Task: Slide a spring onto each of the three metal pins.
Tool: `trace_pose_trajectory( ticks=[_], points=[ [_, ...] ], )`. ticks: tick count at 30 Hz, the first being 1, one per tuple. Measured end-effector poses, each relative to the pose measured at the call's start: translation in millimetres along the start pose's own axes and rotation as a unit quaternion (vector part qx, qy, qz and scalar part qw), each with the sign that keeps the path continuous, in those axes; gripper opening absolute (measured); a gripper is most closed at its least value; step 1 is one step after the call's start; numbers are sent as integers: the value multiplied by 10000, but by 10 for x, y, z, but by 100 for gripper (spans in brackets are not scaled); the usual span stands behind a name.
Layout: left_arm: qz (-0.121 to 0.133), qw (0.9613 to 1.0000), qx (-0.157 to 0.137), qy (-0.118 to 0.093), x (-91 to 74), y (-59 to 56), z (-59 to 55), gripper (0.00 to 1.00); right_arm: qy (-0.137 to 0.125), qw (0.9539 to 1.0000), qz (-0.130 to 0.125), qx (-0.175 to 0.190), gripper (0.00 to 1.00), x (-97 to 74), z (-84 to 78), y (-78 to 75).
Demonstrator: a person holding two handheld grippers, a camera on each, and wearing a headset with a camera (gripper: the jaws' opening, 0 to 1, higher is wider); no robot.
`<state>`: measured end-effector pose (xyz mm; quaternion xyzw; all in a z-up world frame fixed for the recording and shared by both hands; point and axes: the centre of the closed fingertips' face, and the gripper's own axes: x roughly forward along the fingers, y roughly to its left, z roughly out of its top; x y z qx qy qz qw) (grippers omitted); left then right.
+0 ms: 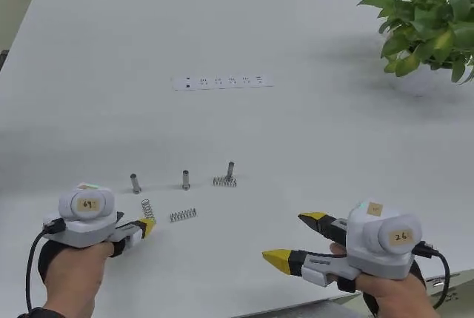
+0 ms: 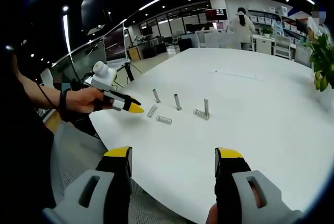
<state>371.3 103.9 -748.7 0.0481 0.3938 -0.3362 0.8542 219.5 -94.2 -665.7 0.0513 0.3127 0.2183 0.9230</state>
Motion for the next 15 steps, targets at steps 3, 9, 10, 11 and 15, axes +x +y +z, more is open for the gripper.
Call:
trace_pose_trajectory(
  ticks=[3, 9, 10, 11, 15],
  points=[
    [-9, 10000, 39, 38, 28, -5, -3, 32, 4, 10000, 13, 8, 63, 3, 1, 7],
    [-46, 10000, 23, 77, 109, 5, 15, 31, -4, 10000, 6, 1, 63, 4, 22, -4],
    [-41, 9999, 33, 87, 121, 7, 14, 31, -3, 10000, 8, 2, 63, 4, 24, -3],
    [-48, 9999, 31, 89, 148, 17, 12, 30, 1, 10000, 8, 0, 63, 5, 25, -4],
    [-59, 9999, 77, 143, 227, 17, -3, 29, 20, 10000, 18, -13, 63, 8, 26, -3]
  ],
)
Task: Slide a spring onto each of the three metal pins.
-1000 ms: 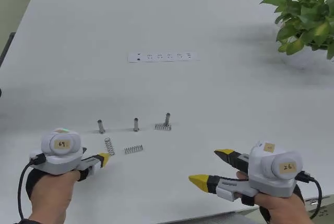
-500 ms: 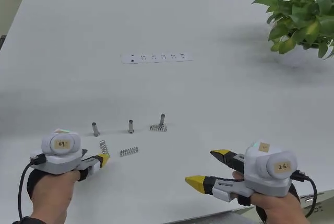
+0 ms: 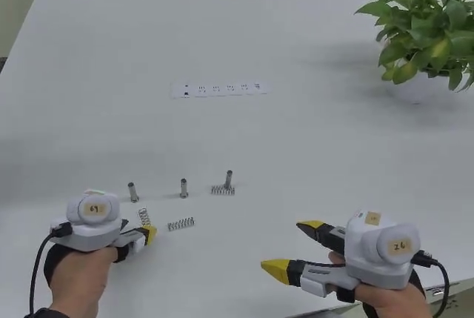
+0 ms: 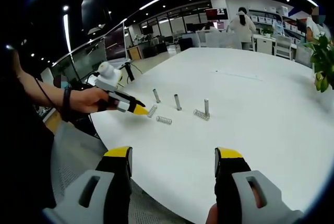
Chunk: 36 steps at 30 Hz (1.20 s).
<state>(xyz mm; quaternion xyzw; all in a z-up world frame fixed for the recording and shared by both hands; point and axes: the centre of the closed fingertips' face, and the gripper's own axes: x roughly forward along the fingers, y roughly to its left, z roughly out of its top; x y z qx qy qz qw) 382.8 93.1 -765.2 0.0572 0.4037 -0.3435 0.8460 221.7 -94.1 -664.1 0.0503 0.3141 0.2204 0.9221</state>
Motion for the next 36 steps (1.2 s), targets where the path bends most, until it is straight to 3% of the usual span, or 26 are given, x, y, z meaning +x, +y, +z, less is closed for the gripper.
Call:
trace_pose_trajectory(
  ticks=[14, 31, 36],
  points=[
    [89, 9997, 157, 192, 156, 16, -54, 24, 47, 10000, 21, 10, 63, 18, -12, -12],
    [325, 9990, 79, 301, 117, 164, -87, 18, 74, 9999, 68, 1, 63, 42, -25, 10],
    [341, 9985, 215, 367, 133, 180, -114, 15, 74, 10000, 46, 18, 63, 24, -36, 5]
  ],
)
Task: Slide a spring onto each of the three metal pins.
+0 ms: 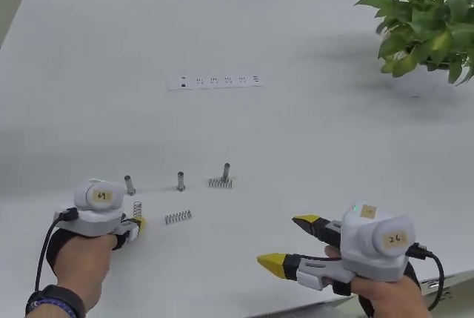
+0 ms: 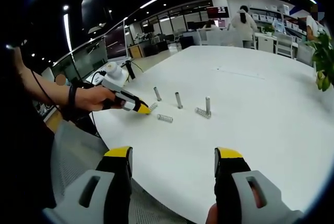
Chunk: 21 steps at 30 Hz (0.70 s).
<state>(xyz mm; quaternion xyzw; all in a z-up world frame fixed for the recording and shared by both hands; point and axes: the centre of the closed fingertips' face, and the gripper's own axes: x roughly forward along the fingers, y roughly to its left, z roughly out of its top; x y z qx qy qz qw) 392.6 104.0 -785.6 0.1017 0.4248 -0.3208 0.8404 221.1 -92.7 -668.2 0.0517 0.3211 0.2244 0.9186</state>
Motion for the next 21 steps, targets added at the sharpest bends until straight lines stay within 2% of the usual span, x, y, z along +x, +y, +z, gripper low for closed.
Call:
trace_pose_trajectory(
  ticks=[2, 4, 5, 7, 11, 13, 19, 21],
  points=[
    [-100, 9999, 59, 49, 19, -37, -13, 14, -5, 10000, -11, 12, 62, -6, -9, -9],
    [35, 9990, 435, 65, 25, -12, -1, 11, -15, 10000, -14, 25, 62, -11, -14, -8],
    [114, 9986, 516, 104, 33, 22, -2, 6, -8, 10000, -19, 14, 62, -15, -21, -9],
    [77, 9991, 409, 121, 30, 15, -11, 3, -20, 10000, -22, 16, 62, -19, -20, -8],
    [97, 9987, 477, 181, 20, 52, -40, 3, -45, 10000, -39, 27, 62, -29, -16, -7],
    [96, 9992, 363, 152, -10, 74, -41, 2, -56, 10000, -39, 28, 62, -31, -18, -7],
    [77, 9993, 372, 9, -195, 28, -8, 2, -56, 10000, -34, 14, 62, -32, -33, 8],
    [64, 9989, 464, -38, -242, 8, -9, 2, -67, 10000, -23, 17, 62, -27, -32, 15]
  ],
)
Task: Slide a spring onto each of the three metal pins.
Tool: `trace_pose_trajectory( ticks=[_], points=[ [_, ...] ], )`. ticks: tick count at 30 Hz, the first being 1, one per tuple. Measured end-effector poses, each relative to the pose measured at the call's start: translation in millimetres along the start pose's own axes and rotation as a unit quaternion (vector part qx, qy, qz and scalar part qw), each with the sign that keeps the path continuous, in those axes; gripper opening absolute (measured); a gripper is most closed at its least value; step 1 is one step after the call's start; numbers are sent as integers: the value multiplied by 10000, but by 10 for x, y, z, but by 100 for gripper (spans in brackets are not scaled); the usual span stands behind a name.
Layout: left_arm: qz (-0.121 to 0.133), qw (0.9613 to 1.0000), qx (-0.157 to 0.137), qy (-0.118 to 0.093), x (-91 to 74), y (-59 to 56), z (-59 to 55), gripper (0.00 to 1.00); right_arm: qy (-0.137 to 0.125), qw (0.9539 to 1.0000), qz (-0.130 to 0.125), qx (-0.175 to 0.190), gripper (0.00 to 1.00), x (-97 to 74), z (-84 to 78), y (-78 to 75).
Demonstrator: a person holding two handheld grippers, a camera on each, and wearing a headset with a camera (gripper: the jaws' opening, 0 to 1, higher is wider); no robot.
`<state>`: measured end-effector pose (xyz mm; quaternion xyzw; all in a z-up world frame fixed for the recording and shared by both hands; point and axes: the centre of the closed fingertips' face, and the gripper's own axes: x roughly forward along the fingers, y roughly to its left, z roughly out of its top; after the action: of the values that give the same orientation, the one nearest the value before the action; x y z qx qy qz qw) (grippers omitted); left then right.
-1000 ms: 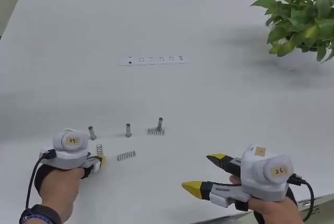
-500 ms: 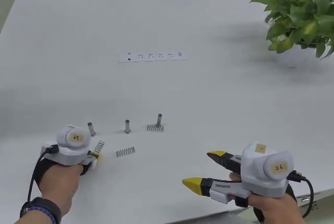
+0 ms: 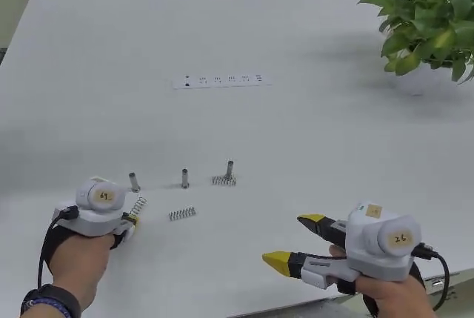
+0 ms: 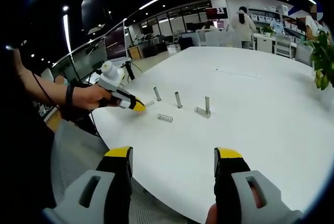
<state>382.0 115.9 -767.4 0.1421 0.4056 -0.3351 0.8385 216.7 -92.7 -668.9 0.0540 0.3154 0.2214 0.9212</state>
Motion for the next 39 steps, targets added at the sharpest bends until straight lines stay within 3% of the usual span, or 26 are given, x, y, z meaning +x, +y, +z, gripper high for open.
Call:
trace_pose_trajectory(
  ticks=[9, 33, 39],
  points=[
    [-18, 9998, 178, -132, -161, 7, -23, 2, -22, 10000, 85, -45, 62, 36, 21, 50],
    [-258, 9953, 595, -712, -660, -220, 142, 2, -54, 9992, 348, -165, 59, 112, 95, 197],
    [-321, 9939, 732, -757, -735, -262, 131, 2, -54, 9992, 358, -171, 58, 112, 90, 198]
  ],
)
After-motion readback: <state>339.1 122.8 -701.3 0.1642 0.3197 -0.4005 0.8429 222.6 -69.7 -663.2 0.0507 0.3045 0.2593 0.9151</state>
